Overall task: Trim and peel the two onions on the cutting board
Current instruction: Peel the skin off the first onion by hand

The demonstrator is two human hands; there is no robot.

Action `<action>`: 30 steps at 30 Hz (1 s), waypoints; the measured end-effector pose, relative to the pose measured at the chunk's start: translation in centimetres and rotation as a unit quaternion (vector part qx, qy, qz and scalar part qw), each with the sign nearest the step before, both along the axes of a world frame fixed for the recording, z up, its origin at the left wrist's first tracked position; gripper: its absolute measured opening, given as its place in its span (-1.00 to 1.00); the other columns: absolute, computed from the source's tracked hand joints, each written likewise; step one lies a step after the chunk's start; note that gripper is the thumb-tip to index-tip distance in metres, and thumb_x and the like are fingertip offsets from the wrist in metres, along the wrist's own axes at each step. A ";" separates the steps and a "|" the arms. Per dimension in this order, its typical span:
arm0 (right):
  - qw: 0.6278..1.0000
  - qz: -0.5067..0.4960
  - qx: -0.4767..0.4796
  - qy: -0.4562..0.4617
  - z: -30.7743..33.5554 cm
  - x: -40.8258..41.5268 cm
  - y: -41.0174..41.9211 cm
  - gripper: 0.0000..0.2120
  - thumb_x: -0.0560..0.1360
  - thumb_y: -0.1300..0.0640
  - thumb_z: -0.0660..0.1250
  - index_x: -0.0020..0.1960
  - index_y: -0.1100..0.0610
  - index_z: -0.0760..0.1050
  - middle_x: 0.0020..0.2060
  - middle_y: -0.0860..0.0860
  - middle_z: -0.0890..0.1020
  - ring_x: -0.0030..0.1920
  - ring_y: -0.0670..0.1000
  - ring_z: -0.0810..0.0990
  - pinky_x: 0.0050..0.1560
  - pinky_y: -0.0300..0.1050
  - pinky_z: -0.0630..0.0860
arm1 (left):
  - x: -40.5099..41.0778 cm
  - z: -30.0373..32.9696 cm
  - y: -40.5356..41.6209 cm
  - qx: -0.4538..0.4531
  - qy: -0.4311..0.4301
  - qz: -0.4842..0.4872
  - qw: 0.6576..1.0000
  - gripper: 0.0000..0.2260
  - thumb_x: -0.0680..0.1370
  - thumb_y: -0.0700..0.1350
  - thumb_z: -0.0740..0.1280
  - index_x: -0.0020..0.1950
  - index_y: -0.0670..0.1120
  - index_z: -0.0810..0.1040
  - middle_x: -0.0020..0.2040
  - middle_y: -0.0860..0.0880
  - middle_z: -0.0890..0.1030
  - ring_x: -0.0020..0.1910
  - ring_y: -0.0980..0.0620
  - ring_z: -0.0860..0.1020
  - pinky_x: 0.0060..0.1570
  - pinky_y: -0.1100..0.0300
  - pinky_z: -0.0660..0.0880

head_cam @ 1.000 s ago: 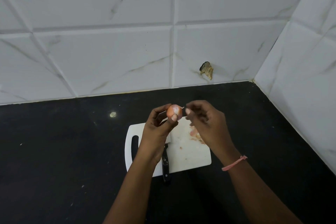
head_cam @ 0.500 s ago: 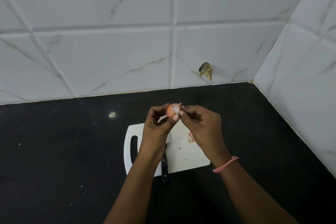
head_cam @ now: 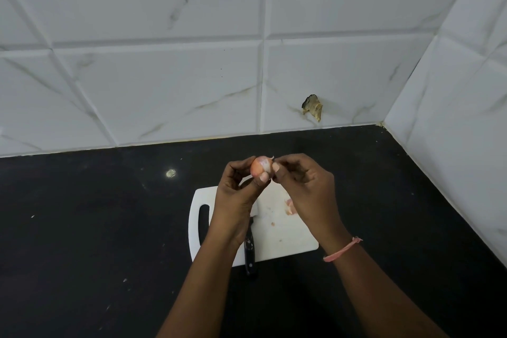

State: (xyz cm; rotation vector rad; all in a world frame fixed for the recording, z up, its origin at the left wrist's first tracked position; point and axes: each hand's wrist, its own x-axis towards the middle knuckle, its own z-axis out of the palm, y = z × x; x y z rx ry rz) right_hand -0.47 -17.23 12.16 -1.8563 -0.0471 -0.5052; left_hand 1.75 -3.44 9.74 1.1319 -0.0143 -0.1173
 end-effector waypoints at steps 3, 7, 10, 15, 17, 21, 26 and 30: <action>1.000 0.021 -0.003 0.001 0.0 -0.2 -0.1 -0.81 0.46 0.20 0.45 0.06 0.19 0.62 -0.09 -0.03 0.69 -0.04 -0.15 0.67 -0.03 -0.35 0.56 | 0.0 0.1 0.1 0.002 -0.001 -0.002 1.000 -0.64 0.34 -0.15 0.57 0.09 -0.06 0.58 0.20 -0.16 0.62 0.18 -0.07 0.62 0.28 -0.10 0.50; 1.000 -0.007 -0.010 0.000 -0.1 0.0 0.0 -0.89 0.46 0.21 0.44 -0.03 0.22 0.63 -0.18 -0.01 0.69 -0.12 -0.12 0.67 -0.10 -0.35 0.56 | -0.2 0.4 0.0 0.020 -0.009 0.008 1.000 -0.65 0.34 -0.19 0.55 0.08 -0.05 0.58 0.20 -0.17 0.62 0.14 -0.02 0.64 0.21 0.00 0.54; 0.998 -0.033 -0.042 -0.019 0.0 -0.1 0.5 -0.92 0.46 0.18 0.45 -0.09 0.19 0.62 -0.23 -0.05 0.67 -0.16 -0.15 0.65 -0.16 -0.41 0.53 | -0.6 0.6 -0.4 0.030 -0.027 0.026 0.999 -0.63 0.32 -0.20 0.53 0.09 -0.09 0.55 0.17 -0.15 0.64 0.11 0.03 0.65 0.06 0.18 0.56; 0.992 -0.006 -0.126 -0.004 0.7 0.0 0.4 -0.92 0.50 0.14 0.40 -0.05 0.15 0.56 -0.20 -0.06 0.63 -0.15 -0.14 0.61 -0.16 -0.38 0.54 | -0.7 0.5 -0.1 0.055 -0.054 0.040 0.996 -0.61 0.33 -0.17 0.53 0.12 -0.09 0.54 0.15 -0.10 0.64 0.14 0.01 0.63 0.06 0.19 0.57; 0.988 0.013 -0.156 0.010 0.9 0.2 0.1 -0.94 0.52 0.16 0.36 -0.03 0.14 0.54 -0.17 -0.04 0.61 -0.13 -0.13 0.60 -0.14 -0.38 0.54 | -0.6 0.5 0.2 0.057 -0.057 0.037 0.996 -0.62 0.33 -0.18 0.53 0.11 -0.08 0.55 0.15 -0.10 0.65 0.14 0.01 0.64 0.05 0.20 0.57; 0.983 0.025 -0.178 0.024 1.1 0.5 -0.2 -0.91 0.51 0.13 0.33 -0.03 0.14 0.50 -0.13 -0.02 0.58 -0.11 -0.10 0.57 -0.09 -0.33 0.53 | -0.6 0.6 0.3 0.055 -0.053 0.024 0.997 -0.63 0.33 -0.19 0.53 0.11 -0.09 0.57 0.14 -0.11 0.65 0.12 0.02 0.64 0.06 0.18 0.57; 0.982 0.051 -0.174 0.054 1.1 0.6 -0.7 -0.93 0.53 0.14 0.30 0.00 0.12 0.48 -0.12 -0.05 0.56 -0.11 -0.11 0.56 -0.11 -0.32 0.54 | -0.7 0.4 0.7 0.074 -0.039 0.005 0.997 -0.60 0.37 -0.13 0.52 0.19 -0.09 0.57 0.15 -0.05 0.66 0.16 0.00 0.62 0.19 0.01 0.55; 0.991 0.052 -0.092 0.084 1.4 0.6 -1.3 -0.96 0.55 0.20 0.29 -0.01 0.09 0.49 -0.17 -0.07 0.59 -0.14 -0.15 0.58 -0.14 -0.37 0.53 | -0.8 0.6 0.9 0.053 -0.035 -0.041 0.997 -0.60 0.43 -0.13 0.46 0.26 -0.13 0.55 0.17 -0.06 0.65 0.20 -0.05 0.61 0.09 0.11 0.59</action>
